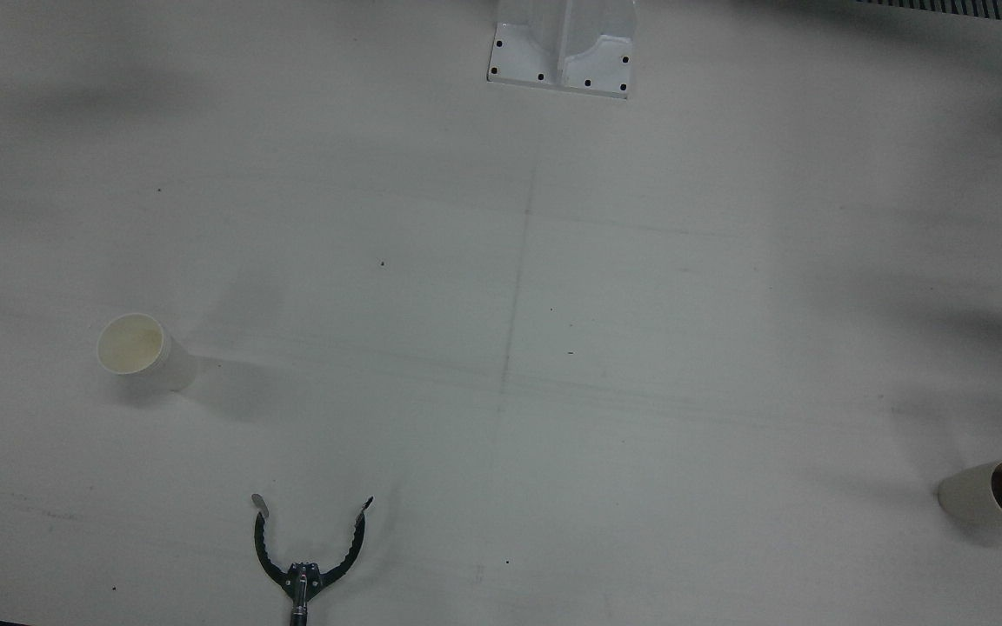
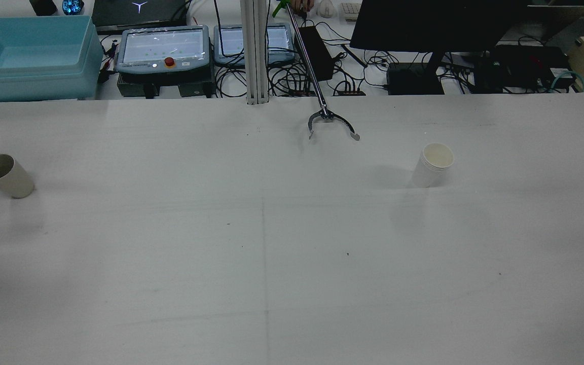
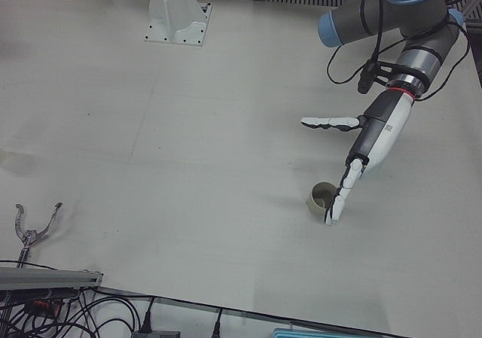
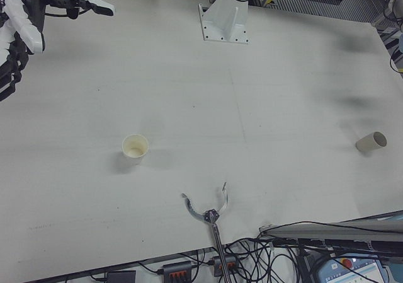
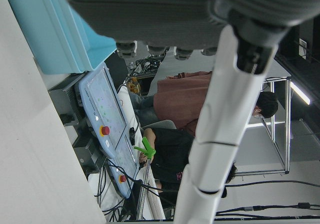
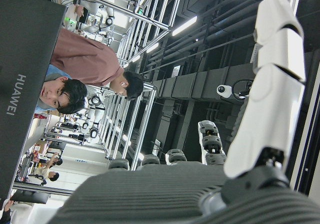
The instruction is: Pour water
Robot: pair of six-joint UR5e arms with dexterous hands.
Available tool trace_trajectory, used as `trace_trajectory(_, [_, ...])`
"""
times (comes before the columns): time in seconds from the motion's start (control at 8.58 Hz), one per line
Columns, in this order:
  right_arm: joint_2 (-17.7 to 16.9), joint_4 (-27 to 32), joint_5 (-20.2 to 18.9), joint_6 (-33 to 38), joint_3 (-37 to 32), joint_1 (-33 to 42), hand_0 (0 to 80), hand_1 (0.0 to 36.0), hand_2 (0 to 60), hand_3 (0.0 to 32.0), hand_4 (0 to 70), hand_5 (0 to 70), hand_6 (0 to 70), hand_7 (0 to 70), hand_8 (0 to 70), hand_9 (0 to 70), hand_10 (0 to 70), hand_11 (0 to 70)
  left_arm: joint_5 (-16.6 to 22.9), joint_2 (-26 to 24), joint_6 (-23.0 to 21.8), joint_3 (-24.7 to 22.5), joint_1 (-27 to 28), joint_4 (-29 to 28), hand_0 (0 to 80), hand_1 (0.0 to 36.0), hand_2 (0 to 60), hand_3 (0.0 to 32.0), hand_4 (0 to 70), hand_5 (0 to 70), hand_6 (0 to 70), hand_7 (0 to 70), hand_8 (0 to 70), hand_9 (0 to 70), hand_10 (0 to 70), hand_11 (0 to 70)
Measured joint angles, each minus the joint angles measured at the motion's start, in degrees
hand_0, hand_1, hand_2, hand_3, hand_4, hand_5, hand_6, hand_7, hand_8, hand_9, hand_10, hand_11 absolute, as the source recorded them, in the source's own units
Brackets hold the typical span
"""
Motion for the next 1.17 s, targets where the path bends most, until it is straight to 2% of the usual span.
trace_trajectory(0.12, [-0.35, 0.00, -0.37, 0.03, 0.26, 0.10, 50.8, 21.2, 18.2, 5.4, 4.0, 8.0, 3.2, 5.0, 0.0, 0.0, 0.0, 0.0, 0.01, 0.07, 0.00, -0.07, -0.03, -0.32, 60.3, 24.2, 0.0, 7.6, 0.0, 0.0, 0.0, 1.6, 0.0, 0.0, 0.7, 4.1])
trace_trajectory(0.23, [-0.16, 0.00, -0.43, -0.07, -0.42, -0.18, 50.4, 19.7, 14.4, 5.6, 3.6, 7.6, 3.0, 4.5, 0.0, 0.0, 0.0, 0.0, 0.09, 0.20, -0.04, 0.15, -0.13, -1.37, 52.3, 21.0, 4.9, 7.8, 0.0, 0.0, 0.0, 1.5, 0.0, 0.0, 0.3, 2.9])
trace_trajectory(0.35, [0.34, 0.00, -0.43, -0.23, -1.29, -0.30, 50.4, 19.3, 13.2, 5.8, 3.8, 7.7, 3.0, 4.5, 0.0, 0.0, 0.0, 0.0, 0.11, 0.24, -0.12, 0.35, -0.15, -1.90, 60.9, 22.7, 0.0, 8.2, 0.0, 0.0, 0.0, 0.8, 0.0, 0.0, 0.6, 3.8])
trace_trajectory(0.47, [0.65, 0.00, -0.46, -0.25, -1.68, -0.19, 48.8, 16.4, 8.6, 6.4, 3.1, 7.2, 2.6, 4.0, 0.0, 0.0, 0.0, 0.0, 0.15, 0.25, -0.19, 0.32, -0.16, -2.00, 51.5, 20.7, 5.6, 8.6, 0.0, 0.0, 0.0, 0.6, 0.0, 0.0, 0.1, 2.5])
trace_trajectory(0.58, [0.82, 0.00, -0.50, -0.20, -1.84, -0.01, 50.9, 17.7, 5.4, 6.2, 4.3, 7.7, 2.6, 4.0, 0.0, 0.0, 0.0, 0.0, 0.15, 0.30, -0.24, -0.24, -0.21, -1.46, 57.6, 21.1, 0.0, 8.8, 0.0, 0.0, 0.0, 0.1, 0.0, 0.0, 0.4, 3.3])
trace_trajectory(0.7, [0.87, 0.03, -0.52, -0.12, -1.86, 0.05, 48.9, 16.1, 7.7, 6.2, 3.6, 7.5, 2.5, 3.9, 0.0, 0.0, 0.0, 0.0, 0.16, 0.37, -0.29, -0.81, -0.23, -1.05, 50.5, 18.6, 4.2, 8.6, 0.0, 0.0, 0.0, 0.7, 0.0, 0.0, 0.0, 2.2])
trace_trajectory(0.82, [0.81, 0.05, -0.53, -0.07, -1.83, 0.16, 51.5, 17.9, 4.2, 5.8, 5.8, 7.5, 2.7, 3.9, 0.0, 0.0, 0.0, 0.0, 0.15, 0.43, -0.28, -1.35, -0.24, -0.55, 60.0, 21.6, 0.0, 8.8, 0.0, 0.0, 0.0, 0.2, 0.0, 0.0, 0.3, 3.4])
trace_trajectory(0.93, [0.80, 0.08, -0.56, -0.04, -1.69, 0.35, 49.6, 16.9, 7.9, 5.6, 5.6, 7.4, 2.7, 4.0, 0.0, 0.0, 0.0, 0.0, 0.16, 0.61, -0.30, -1.95, -0.22, -0.16, 50.8, 19.3, 3.8, 8.6, 0.0, 0.0, 0.0, 0.8, 0.0, 0.0, 0.1, 2.4])
trace_trajectory(1.05, [0.78, 0.08, -0.59, -0.03, -1.56, 0.56, 50.3, 17.5, 8.0, 5.2, 7.3, 7.7, 2.8, 4.1, 0.0, 0.0, 0.0, 0.0, 0.16, 0.90, -0.30, -2.40, -0.23, 0.01, 56.8, 21.4, 0.0, 8.4, 0.0, 0.0, 0.0, 0.9, 0.0, 0.0, 0.3, 3.2])
trace_trajectory(1.17, [0.76, 0.08, -0.61, -0.03, -1.47, 0.74, 49.8, 17.2, 8.5, 5.2, 7.5, 7.5, 2.8, 4.1, 0.0, 0.0, 0.0, 0.0, 0.16, 1.40, -0.36, -2.77, -0.21, -0.07, 53.1, 20.8, 2.2, 8.2, 0.0, 0.0, 0.0, 1.3, 0.0, 0.0, 0.2, 2.8])
